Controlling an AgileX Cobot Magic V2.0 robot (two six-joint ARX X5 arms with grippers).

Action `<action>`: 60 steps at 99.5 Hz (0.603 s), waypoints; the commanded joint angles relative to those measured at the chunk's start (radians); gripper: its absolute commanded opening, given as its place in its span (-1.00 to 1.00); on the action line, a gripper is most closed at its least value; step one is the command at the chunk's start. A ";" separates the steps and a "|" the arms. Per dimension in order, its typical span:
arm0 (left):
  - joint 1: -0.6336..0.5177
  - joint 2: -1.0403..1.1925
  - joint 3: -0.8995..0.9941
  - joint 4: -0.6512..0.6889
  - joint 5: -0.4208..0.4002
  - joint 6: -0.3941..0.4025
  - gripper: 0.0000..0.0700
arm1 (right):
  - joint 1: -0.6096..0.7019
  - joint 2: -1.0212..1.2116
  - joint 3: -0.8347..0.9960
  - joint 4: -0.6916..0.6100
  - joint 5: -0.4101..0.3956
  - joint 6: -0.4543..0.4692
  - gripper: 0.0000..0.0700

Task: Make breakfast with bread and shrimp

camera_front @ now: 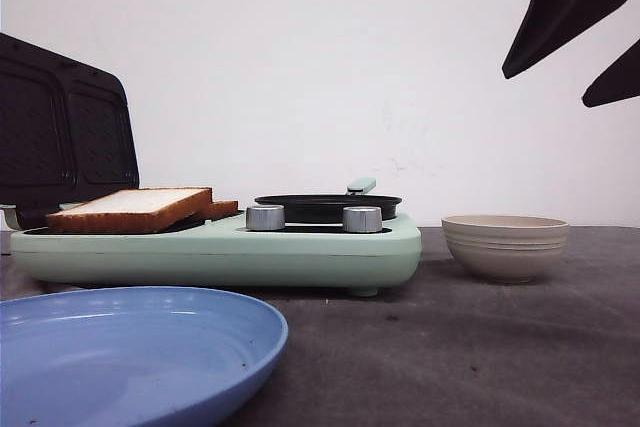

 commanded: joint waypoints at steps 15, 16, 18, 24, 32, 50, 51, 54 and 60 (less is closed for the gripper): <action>0.028 0.114 0.074 0.037 -0.009 -0.066 0.79 | 0.007 0.004 0.001 0.008 0.003 0.010 0.30; 0.031 0.121 0.079 0.037 -0.005 -0.069 0.79 | 0.007 0.004 0.001 0.008 0.003 0.010 0.30; 0.036 0.136 0.092 0.037 0.002 -0.072 0.79 | 0.007 0.004 0.001 0.007 0.003 0.010 0.30; 0.057 0.187 0.132 0.035 0.019 -0.081 0.79 | 0.007 0.004 0.001 0.004 0.003 0.010 0.30; 0.099 0.257 0.193 0.035 0.052 -0.100 0.79 | 0.007 0.004 0.001 -0.003 0.003 0.010 0.30; 0.248 0.396 0.343 0.035 0.183 -0.169 0.79 | 0.007 0.004 0.001 -0.027 0.003 0.010 0.30; 0.259 0.402 0.351 0.035 0.191 -0.176 0.79 | 0.007 0.004 0.001 -0.029 0.003 0.010 0.30; 0.291 0.420 0.371 0.035 0.216 -0.199 0.79 | 0.007 0.004 0.001 -0.032 0.003 0.010 0.30; 0.364 0.459 0.406 0.035 0.278 -0.232 0.79 | 0.007 0.004 0.001 -0.037 0.003 0.010 0.30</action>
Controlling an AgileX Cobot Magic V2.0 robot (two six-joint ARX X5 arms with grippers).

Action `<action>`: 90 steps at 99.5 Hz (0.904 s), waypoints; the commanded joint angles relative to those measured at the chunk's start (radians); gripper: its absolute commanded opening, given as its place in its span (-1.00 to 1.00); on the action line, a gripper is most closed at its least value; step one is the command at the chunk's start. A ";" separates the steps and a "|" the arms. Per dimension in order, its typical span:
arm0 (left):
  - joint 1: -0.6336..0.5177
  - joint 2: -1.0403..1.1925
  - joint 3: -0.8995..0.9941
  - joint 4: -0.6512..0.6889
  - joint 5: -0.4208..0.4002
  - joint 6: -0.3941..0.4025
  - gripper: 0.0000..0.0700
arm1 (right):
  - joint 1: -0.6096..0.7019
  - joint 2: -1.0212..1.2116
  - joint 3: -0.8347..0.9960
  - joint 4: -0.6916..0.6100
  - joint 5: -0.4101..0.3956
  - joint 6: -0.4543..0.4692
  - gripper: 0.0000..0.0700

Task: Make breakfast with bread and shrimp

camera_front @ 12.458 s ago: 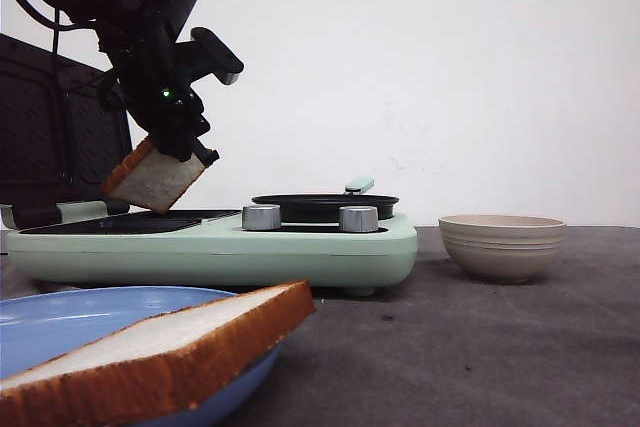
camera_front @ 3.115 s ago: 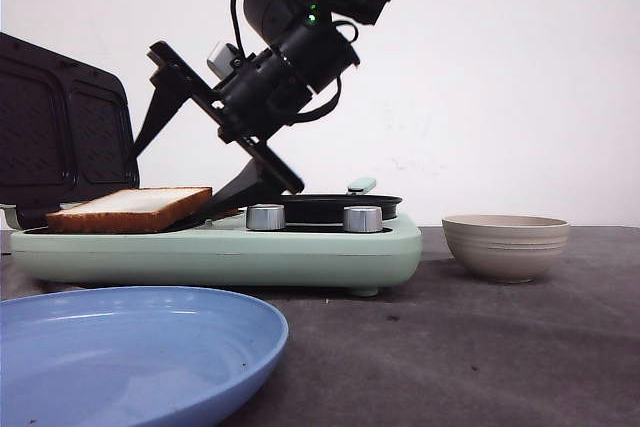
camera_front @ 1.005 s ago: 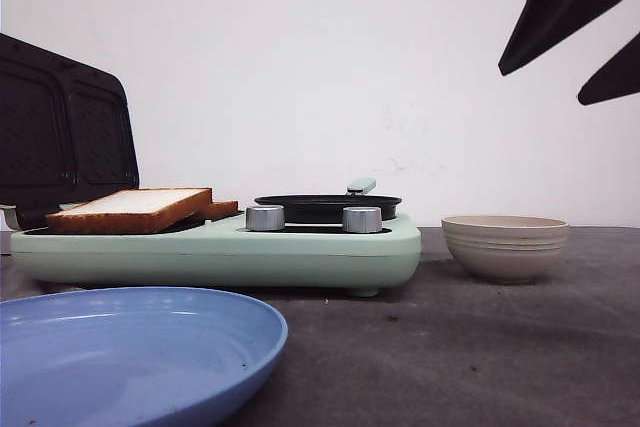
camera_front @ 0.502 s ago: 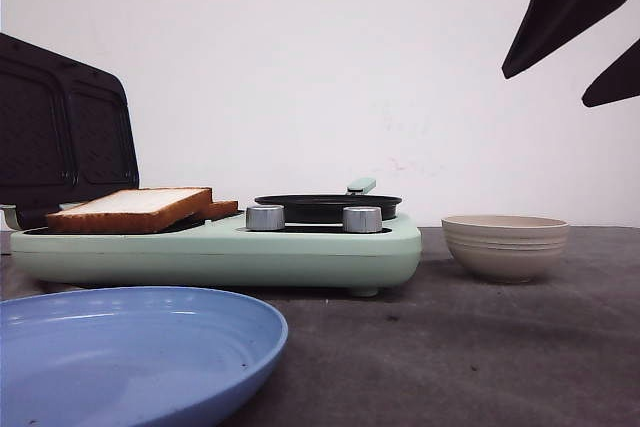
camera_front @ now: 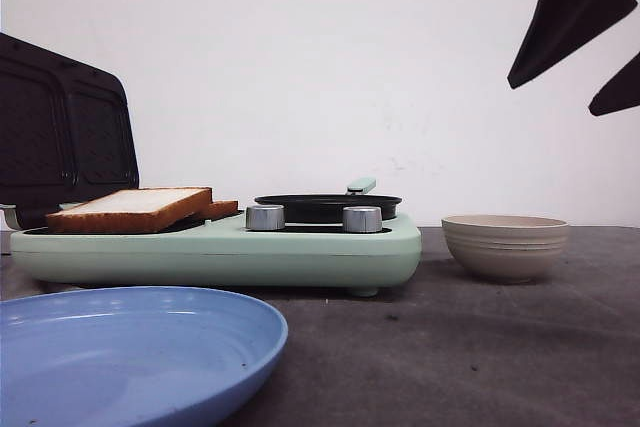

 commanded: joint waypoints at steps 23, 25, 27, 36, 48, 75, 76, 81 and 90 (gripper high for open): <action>0.300 0.198 0.075 0.069 0.320 -0.289 0.79 | 0.007 0.004 0.001 -0.002 0.003 0.009 0.30; 0.310 0.211 0.075 0.077 0.335 -0.305 0.79 | 0.007 0.004 0.001 -0.002 0.003 0.009 0.30; 0.328 0.241 0.075 0.093 0.361 -0.336 0.79 | 0.007 0.004 0.001 -0.003 0.003 0.009 0.30; 0.352 0.293 0.075 0.117 0.396 -0.371 0.79 | 0.007 0.004 0.001 -0.011 0.003 0.009 0.30; 0.359 0.362 0.075 0.131 0.436 -0.395 0.79 | 0.007 0.004 0.001 -0.011 0.003 0.009 0.30; 0.359 0.504 0.075 0.153 0.499 -0.403 0.79 | 0.007 0.004 0.001 -0.009 0.004 0.007 0.30; 0.359 0.508 0.075 0.153 0.499 -0.403 0.79 | 0.007 0.004 0.001 -0.009 0.004 0.007 0.30; 0.359 0.525 0.075 0.156 0.502 -0.402 0.79 | 0.007 0.004 0.001 -0.009 0.004 0.007 0.30; 0.359 0.553 0.075 0.181 0.530 -0.404 0.78 | 0.007 0.004 0.001 -0.009 0.004 0.010 0.30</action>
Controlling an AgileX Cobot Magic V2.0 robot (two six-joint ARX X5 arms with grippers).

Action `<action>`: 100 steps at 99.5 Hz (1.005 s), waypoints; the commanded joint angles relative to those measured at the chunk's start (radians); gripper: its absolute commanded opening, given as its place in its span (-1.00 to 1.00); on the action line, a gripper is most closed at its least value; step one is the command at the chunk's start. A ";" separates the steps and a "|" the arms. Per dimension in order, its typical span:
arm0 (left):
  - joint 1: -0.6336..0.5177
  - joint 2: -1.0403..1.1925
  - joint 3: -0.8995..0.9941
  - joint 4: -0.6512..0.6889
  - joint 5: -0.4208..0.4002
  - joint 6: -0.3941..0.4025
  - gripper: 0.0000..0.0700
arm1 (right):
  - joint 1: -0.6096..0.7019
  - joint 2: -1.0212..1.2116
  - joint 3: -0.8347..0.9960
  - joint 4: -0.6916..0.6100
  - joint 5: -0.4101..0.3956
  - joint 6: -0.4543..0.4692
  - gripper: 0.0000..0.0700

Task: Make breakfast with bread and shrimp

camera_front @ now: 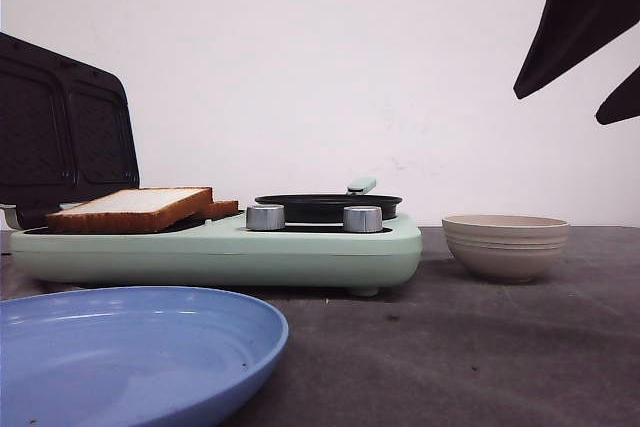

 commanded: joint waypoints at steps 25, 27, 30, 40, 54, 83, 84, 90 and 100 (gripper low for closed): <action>-0.004 0.087 0.014 0.076 0.051 -0.027 0.59 | 0.007 0.004 0.002 0.010 0.003 0.011 0.30; -0.004 0.090 0.014 0.077 0.051 -0.027 0.57 | 0.007 0.004 0.002 0.010 0.003 0.011 0.30; -0.004 0.097 0.014 0.080 0.052 -0.027 0.58 | 0.007 0.004 0.002 0.010 0.003 0.012 0.30; -0.004 0.117 0.014 0.097 0.072 -0.029 0.58 | 0.007 0.004 0.002 0.011 0.004 0.018 0.30; -0.010 0.129 0.014 0.105 0.077 -0.029 0.58 | 0.007 0.004 0.002 0.011 0.004 0.018 0.30; -0.010 0.141 0.014 0.128 0.076 -0.034 0.57 | 0.007 0.004 0.002 0.016 0.004 0.018 0.30; -0.010 0.141 0.014 0.128 0.076 -0.034 0.56 | 0.007 0.004 0.002 0.016 0.004 0.018 0.30; -0.011 0.147 0.014 0.127 0.077 -0.034 0.51 | 0.007 0.004 0.002 0.016 0.004 0.019 0.30; -0.017 0.154 0.014 0.128 0.077 -0.034 0.43 | 0.007 0.004 0.002 0.016 0.004 0.019 0.30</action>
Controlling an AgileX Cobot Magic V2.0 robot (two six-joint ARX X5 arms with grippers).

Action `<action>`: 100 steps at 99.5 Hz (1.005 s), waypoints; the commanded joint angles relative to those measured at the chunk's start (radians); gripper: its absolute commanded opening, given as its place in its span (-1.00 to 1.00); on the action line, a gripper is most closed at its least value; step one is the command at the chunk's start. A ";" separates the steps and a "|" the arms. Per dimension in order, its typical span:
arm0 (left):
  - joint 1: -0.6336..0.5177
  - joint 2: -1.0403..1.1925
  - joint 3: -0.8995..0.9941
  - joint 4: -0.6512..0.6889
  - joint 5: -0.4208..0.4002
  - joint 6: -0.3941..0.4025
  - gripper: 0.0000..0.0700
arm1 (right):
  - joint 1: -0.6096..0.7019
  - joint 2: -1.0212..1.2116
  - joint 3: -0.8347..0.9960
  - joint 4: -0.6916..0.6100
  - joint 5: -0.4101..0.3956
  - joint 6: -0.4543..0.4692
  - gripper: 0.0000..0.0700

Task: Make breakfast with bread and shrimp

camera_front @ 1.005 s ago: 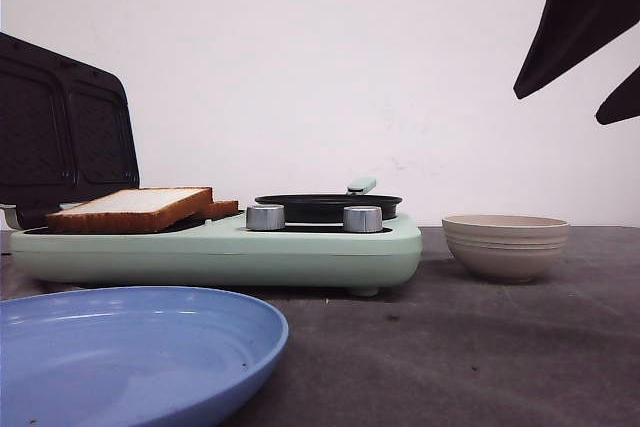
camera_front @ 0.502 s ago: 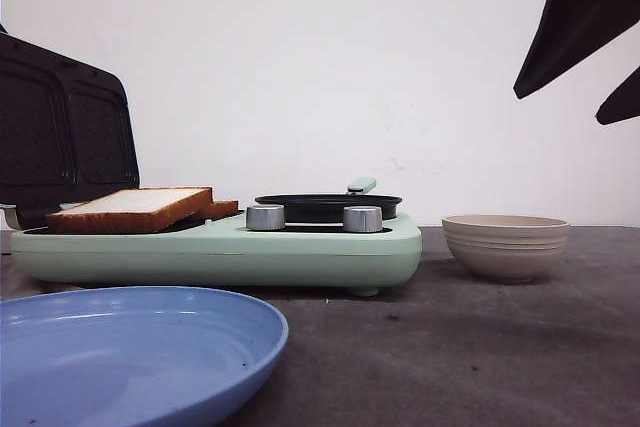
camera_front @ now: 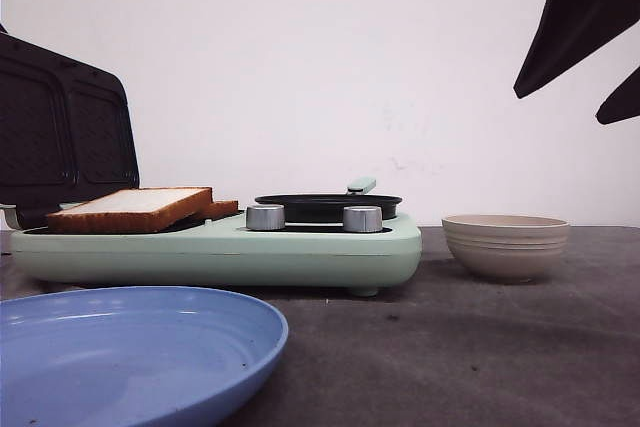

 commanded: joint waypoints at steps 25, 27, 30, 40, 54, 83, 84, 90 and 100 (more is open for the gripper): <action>-0.016 0.041 0.014 0.019 0.006 -0.008 0.32 | 0.007 0.004 0.002 0.016 0.002 0.019 0.30; -0.016 0.043 0.014 0.020 0.006 -0.013 0.32 | 0.007 0.004 0.002 0.016 0.002 0.019 0.30; -0.018 0.045 0.014 0.020 0.006 -0.017 0.31 | 0.007 0.004 0.002 0.016 0.002 0.019 0.30; -0.020 0.051 0.014 0.022 0.006 -0.018 0.00 | 0.007 0.004 0.002 0.016 0.002 0.019 0.30; -0.020 0.053 0.014 0.037 0.005 -0.021 -0.63 | 0.007 0.004 0.002 0.016 0.002 0.019 0.30; -0.020 0.055 0.014 0.037 0.005 0.005 -1.00 | 0.007 0.004 0.002 0.016 0.005 0.034 0.30; -0.020 0.055 0.014 0.037 0.005 0.006 -1.00 | 0.007 0.004 0.002 0.016 0.005 0.034 0.30; -0.022 0.055 0.014 0.036 0.006 0.010 -1.00 | 0.007 0.004 0.002 0.016 0.005 0.034 0.30; -0.027 0.055 0.014 0.035 0.005 0.011 -1.00 | 0.007 0.004 0.002 0.016 0.005 0.035 0.30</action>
